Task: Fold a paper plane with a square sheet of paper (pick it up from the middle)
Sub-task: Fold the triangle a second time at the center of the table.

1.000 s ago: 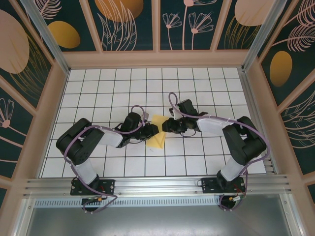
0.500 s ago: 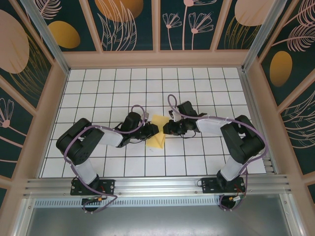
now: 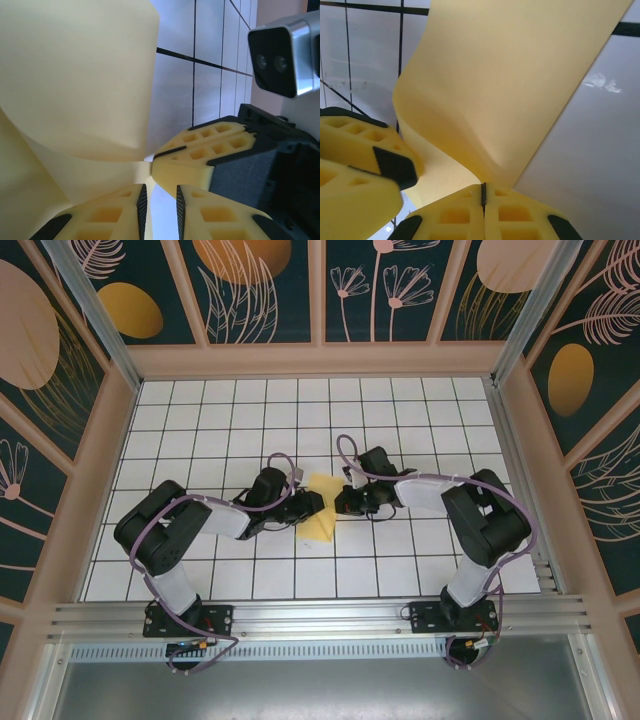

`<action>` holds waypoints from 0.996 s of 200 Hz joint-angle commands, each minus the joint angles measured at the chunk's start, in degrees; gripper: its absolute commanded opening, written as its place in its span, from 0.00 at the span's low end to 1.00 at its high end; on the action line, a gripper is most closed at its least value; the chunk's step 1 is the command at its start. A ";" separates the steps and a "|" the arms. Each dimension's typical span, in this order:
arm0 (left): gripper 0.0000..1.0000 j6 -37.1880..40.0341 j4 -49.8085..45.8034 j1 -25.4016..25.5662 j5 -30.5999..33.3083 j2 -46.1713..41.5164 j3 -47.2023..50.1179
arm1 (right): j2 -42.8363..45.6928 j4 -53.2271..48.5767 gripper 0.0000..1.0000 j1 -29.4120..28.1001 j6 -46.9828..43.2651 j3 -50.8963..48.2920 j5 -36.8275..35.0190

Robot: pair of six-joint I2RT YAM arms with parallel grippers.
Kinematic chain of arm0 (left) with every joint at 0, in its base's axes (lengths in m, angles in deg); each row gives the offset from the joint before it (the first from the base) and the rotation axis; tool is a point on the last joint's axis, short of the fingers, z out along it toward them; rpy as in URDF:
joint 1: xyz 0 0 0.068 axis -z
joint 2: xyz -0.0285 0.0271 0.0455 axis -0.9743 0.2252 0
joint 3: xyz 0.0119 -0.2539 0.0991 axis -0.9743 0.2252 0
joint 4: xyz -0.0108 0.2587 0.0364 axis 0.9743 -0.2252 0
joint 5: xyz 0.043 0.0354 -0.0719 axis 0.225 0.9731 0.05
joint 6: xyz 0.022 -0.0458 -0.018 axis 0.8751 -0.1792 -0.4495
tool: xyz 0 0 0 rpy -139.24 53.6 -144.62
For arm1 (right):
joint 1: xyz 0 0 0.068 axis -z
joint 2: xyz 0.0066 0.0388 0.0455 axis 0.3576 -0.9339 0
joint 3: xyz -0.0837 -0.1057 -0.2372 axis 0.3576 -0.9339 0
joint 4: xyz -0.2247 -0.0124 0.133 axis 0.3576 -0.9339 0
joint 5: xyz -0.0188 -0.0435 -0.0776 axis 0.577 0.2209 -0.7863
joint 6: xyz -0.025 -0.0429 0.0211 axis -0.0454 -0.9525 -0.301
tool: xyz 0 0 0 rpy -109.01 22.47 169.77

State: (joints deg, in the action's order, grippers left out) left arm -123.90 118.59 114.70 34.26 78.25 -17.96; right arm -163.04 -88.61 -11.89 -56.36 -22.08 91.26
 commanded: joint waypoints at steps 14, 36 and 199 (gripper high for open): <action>0.27 1.61 1.27 0.55 -1.70 -0.21 -1.50 | -1.40 -1.38 0.05 -0.24 -1.78 2.59 -2.28; 0.27 2.07 0.05 0.92 -1.57 0.42 -2.12 | -1.66 -1.57 0.05 -0.25 -2.06 3.02 -2.45; 0.25 3.16 -3.54 1.66 -0.63 2.65 -3.86 | -3.37 -1.67 0.05 -0.26 -2.24 4.05 -3.96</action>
State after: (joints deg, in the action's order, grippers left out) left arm -122.61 116.88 115.99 33.71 79.93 -19.99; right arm -165.38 -89.81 -11.89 -57.82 -19.92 87.67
